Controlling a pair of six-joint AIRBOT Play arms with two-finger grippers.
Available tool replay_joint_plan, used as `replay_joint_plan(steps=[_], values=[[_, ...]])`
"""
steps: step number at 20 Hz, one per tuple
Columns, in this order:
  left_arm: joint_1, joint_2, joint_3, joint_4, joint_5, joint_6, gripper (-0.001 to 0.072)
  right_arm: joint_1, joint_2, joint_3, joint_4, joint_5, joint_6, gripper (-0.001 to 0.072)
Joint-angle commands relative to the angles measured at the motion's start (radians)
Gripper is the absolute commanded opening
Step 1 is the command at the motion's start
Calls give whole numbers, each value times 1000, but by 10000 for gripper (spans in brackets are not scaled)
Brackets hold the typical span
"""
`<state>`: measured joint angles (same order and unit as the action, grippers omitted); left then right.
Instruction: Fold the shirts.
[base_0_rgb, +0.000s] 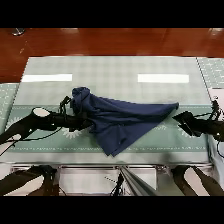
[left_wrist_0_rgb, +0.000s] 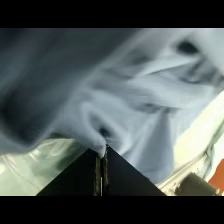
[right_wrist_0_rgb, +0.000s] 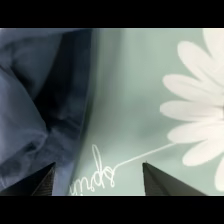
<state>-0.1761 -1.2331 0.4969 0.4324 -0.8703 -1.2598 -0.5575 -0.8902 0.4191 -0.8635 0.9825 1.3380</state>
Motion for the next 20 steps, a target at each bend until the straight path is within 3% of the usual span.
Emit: replay_joint_plan(steps=[1,9,17,18,20], values=[[-3,-14,69,-14,6,29,22,0,0,45,3,-34,0,619],[-4,-14,115,-14,-5,48,23,11,-195,303,87,-37,40,619],[-4,-14,115,-14,-5,48,23,217,-452,373,195,-51,47,618],[-2,-12,116,-14,-13,48,23,229,-468,384,196,-41,53,576],[13,10,123,-14,-14,49,23,237,-473,420,204,10,29,26]])
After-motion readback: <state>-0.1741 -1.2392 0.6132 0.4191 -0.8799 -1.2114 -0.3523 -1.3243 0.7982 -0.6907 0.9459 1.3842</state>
